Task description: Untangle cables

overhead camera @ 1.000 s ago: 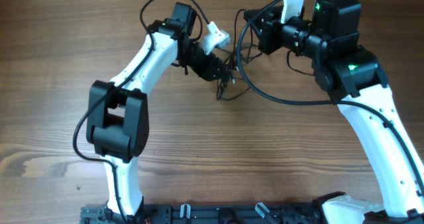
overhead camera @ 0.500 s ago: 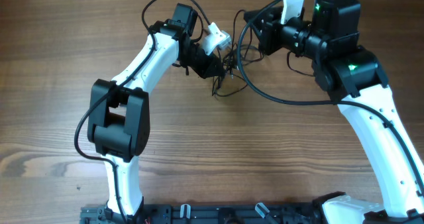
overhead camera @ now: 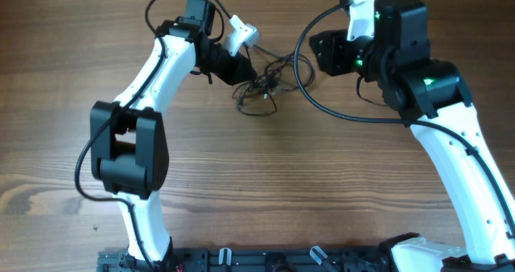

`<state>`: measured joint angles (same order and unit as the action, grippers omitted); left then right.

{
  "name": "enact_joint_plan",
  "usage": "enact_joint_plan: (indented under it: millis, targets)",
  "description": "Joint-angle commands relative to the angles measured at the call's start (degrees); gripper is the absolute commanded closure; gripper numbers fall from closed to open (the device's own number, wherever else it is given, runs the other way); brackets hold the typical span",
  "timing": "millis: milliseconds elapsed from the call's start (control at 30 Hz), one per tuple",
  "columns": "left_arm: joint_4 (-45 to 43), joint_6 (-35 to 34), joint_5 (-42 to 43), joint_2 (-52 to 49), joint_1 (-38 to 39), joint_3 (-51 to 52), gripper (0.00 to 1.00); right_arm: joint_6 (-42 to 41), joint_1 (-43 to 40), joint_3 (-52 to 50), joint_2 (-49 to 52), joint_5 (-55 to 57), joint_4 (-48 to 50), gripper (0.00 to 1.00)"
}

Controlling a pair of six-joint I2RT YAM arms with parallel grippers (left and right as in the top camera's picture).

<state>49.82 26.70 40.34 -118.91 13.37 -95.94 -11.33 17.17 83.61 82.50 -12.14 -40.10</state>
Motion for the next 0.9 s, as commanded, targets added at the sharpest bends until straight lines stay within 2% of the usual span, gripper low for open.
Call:
enact_joint_plan:
  millis: [0, 267, 433, 733, 867]
  targets:
    - [-0.50, -0.37, 0.81, 4.55, 0.68, 0.35, 0.96, -0.87, -0.22, 1.40, 0.55, 2.91, -2.12, 0.04]
    - [-0.76, -1.66, 0.81, 5.99, 0.66, 0.33, 0.96, -4.31, -0.20, 1.38, 3.63, 2.43, -4.44, 0.00]
    - [-1.20, -2.38, 0.76, 8.35, 0.66, -1.79, 0.96, -3.63, 0.26, 1.16, 7.04, -3.19, -7.43, 0.00]
    - [-1.70, -2.99, 0.48, 14.97, 0.66, -3.85, 0.96, 5.62, 4.76, 1.16, 13.84, -10.93, -7.17, 0.00]
    - [-2.05, -3.17, 0.50, 17.31, 0.66, -3.85, 0.96, 9.05, 6.64, 1.16, 15.93, -12.15, -5.51, 0.11]
